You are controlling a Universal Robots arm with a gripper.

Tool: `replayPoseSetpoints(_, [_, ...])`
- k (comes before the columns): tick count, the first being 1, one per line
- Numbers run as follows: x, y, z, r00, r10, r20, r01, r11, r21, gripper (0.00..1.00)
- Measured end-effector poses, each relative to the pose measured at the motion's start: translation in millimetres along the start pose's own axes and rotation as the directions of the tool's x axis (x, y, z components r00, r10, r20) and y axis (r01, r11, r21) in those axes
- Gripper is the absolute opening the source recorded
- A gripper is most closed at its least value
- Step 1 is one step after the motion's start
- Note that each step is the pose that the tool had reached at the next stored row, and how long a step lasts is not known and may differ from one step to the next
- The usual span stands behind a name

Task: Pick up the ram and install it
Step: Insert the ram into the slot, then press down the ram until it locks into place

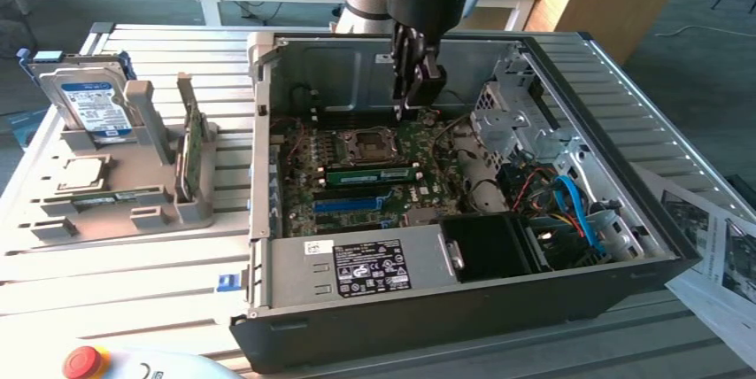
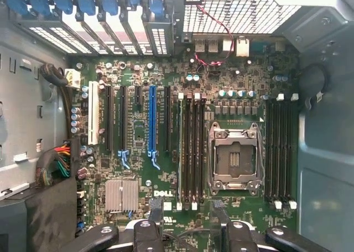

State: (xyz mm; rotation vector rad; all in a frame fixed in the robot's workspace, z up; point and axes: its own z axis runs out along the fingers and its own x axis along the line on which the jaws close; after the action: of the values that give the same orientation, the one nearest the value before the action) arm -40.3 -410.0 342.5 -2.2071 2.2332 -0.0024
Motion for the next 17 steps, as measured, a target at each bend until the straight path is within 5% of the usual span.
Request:
replayPoseSetpoints(13, [0.0, 0.0, -0.1, 1.0, 0.0, -0.0002, 0.0, 1.0, -0.0001, 0.45])
replayPoseSetpoints(17, [0.0, 0.0, -0.1, 1.0, 0.0, -0.0002, 0.0, 1.0, -0.0001, 0.26])
